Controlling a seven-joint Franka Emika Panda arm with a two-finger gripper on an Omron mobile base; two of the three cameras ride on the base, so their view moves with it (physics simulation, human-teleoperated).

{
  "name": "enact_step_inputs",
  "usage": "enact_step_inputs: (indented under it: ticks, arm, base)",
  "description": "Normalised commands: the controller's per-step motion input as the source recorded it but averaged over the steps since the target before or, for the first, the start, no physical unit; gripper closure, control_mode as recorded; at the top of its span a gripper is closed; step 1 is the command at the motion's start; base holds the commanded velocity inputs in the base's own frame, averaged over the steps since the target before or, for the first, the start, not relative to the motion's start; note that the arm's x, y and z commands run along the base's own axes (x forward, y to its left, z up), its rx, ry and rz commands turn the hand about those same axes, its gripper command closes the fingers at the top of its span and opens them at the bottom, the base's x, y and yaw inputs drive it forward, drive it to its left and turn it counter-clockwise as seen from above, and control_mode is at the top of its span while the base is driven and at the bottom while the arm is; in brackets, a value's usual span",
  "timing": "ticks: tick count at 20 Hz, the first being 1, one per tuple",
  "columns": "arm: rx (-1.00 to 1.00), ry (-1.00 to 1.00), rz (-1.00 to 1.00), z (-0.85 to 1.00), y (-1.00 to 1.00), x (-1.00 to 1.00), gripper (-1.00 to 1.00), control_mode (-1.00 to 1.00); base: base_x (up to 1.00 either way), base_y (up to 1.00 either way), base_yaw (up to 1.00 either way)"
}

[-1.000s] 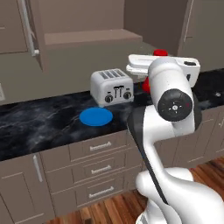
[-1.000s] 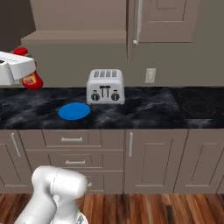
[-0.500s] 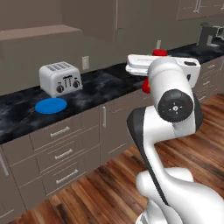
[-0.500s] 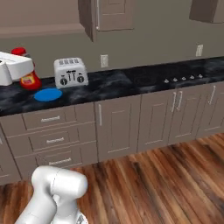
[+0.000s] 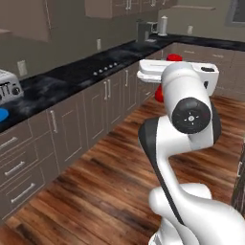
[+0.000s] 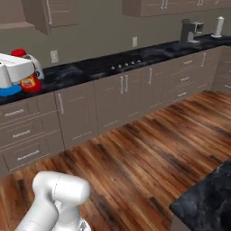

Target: Move the hot dog bun to the plate on the dining table and place the condiment next to that plate. Then navigate to the fridge and take the sausage and place it on the plate as well.

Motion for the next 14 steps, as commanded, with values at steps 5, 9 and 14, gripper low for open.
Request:
enact_step_inputs:
  ticks: [5,9,14]
  arm:
    - [0.00,0.00,0.00,0.00,0.00,0.00,1.00,1.00]
    - [0.00,0.00,0.00,0.00,0.00,0.00,1.00,1.00]
    - [0.00,0.00,0.00,0.00,0.00,0.00,1.00,1.00]
  base:
    - [-0.87,-0.38,-0.50]
    - [-0.71,-0.71,-0.41]
    - [-0.62,-0.86,-0.37]
